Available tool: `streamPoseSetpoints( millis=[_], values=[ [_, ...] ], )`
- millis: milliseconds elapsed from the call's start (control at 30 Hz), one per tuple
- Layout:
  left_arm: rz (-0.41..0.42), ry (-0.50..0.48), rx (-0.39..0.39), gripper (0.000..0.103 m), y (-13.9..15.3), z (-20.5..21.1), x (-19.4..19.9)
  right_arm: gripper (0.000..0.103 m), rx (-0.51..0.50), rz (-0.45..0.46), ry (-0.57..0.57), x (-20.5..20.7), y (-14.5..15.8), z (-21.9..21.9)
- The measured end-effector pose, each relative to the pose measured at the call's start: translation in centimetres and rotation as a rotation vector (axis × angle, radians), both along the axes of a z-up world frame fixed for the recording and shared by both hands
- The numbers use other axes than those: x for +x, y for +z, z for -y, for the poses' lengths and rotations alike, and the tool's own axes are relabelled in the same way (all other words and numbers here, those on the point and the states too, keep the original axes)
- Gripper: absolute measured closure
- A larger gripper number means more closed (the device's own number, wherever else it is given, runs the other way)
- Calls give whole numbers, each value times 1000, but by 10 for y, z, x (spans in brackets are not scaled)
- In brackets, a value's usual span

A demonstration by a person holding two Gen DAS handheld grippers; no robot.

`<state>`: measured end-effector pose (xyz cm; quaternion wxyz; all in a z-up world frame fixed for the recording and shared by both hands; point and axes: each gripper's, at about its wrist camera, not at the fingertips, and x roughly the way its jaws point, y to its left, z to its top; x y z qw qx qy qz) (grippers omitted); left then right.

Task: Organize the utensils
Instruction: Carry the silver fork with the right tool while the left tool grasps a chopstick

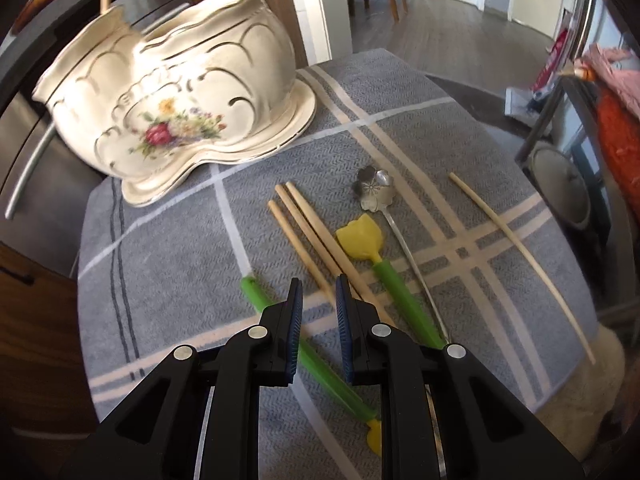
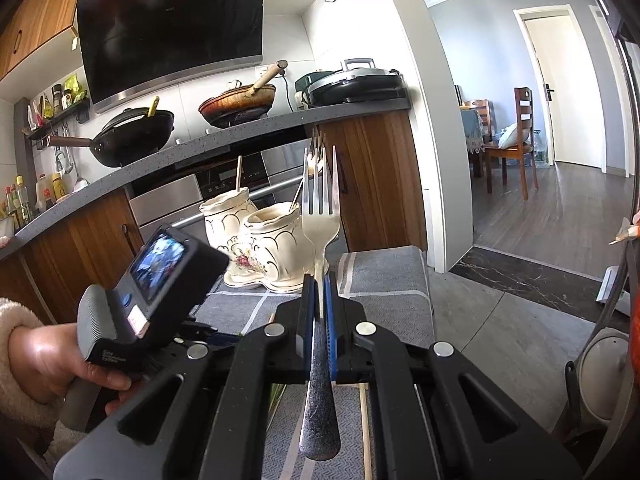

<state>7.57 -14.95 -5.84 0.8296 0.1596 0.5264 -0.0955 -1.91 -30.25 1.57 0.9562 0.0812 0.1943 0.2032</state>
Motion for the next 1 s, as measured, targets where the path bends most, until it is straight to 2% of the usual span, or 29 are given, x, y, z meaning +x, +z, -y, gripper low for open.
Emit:
streamPoseSetpoints(
  millis=[133,167,200,400,467,500,533,600,767,867,1000],
  values=[
    [-54,17,-40,86,0,-8,19,98,8,3,-2,-2,0,2],
    [-71,20,-61,91,0,-9,22,98,11,2,-3,-2,0,3],
    [-80,24,-72,92,1,-11,22,98,12,0,-5,-1,-1,3],
    [-36,18,-119,94,1,-24,13,98,16,-3,-1,0,-3,3],
    [-38,38,-202,97,3,-34,9,98,15,-2,2,0,-3,2],
    [-31,52,-215,97,4,-38,7,98,14,-2,2,0,-3,1],
    [-11,58,-252,98,7,-42,5,98,13,-2,2,0,-3,1],
    [22,74,-260,98,10,-48,2,98,10,-6,3,1,-4,-1],
    [63,70,-370,98,24,-67,-7,98,15,-15,11,3,-6,-4],
    [160,35,-397,98,43,-80,-20,98,8,-16,13,5,-5,-9],
    [312,8,-395,98,67,-93,-35,98,7,-9,20,11,-2,-14]
  ],
)
